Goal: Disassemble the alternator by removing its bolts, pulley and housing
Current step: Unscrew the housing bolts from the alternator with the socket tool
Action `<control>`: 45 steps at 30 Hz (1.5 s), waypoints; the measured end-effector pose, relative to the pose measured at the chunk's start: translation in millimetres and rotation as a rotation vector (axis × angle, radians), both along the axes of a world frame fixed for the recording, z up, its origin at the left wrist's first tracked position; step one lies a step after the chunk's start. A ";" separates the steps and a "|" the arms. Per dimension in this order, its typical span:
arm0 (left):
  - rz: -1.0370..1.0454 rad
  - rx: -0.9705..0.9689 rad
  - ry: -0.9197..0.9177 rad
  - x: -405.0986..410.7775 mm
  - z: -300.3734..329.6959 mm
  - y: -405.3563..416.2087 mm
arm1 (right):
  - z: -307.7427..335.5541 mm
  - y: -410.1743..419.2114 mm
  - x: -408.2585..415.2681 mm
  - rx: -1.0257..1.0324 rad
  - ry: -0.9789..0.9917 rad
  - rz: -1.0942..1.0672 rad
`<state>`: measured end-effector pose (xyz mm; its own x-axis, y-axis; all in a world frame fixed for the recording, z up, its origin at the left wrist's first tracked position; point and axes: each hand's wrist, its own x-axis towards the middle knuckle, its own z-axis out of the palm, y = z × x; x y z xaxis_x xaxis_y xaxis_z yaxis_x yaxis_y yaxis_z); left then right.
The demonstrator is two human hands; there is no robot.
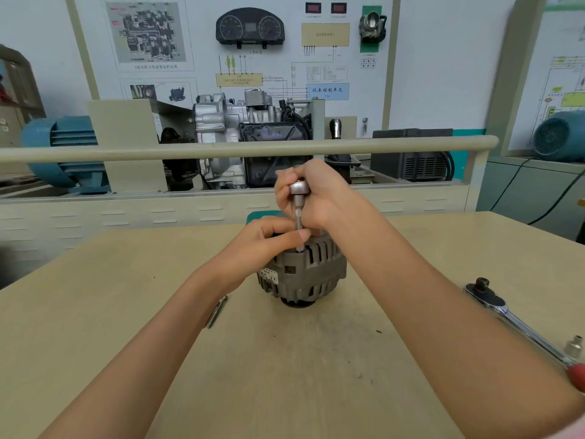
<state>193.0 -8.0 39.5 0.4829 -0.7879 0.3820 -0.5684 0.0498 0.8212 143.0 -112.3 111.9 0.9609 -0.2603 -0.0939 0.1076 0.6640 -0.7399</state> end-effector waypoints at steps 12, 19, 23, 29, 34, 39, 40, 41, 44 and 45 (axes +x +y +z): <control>-0.017 -0.060 0.066 0.9 -0.4 1.2 | 0.2 -2.0 1.8 -0.089 -0.022 0.253; 0.099 -0.048 0.009 -0.1 -2.2 -1.4 | -18.2 26.4 10.3 -0.050 -0.254 -0.669; 0.057 -0.035 0.038 0.3 -1.9 -0.7 | -10.0 13.8 10.4 -0.060 -0.097 -0.388; -0.016 -0.019 0.089 3.7 0.1 0.3 | -6.7 -19.1 10.6 -0.011 -0.015 0.351; -0.011 -0.092 0.088 3.4 -2.1 -1.5 | -10.6 -27.6 15.3 0.114 -0.055 0.657; 0.006 -0.127 0.070 9.4 -5.2 -1.0 | -6.2 -14.1 9.2 -0.040 -0.065 0.421; 0.011 -0.134 0.082 9.1 -5.3 -0.7 | -6.0 -5.4 8.8 -0.095 -0.059 0.268; 0.019 -0.137 0.086 9.1 -5.5 -0.5 | -7.3 4.5 8.9 -0.148 -0.062 0.065; 0.069 -0.122 0.028 9.5 -6.7 -1.9 | -18.4 22.3 11.9 -0.175 -0.227 -0.565; 0.068 -0.110 0.015 9.8 -7.0 -2.2 | -20.6 23.5 12.4 -0.127 -0.279 -0.640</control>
<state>202.8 -10.2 32.5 0.5403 -0.7069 0.4566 -0.5616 0.1012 0.8212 155.4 -88.8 91.3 0.5996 -0.7743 0.2023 0.6447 0.3176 -0.6953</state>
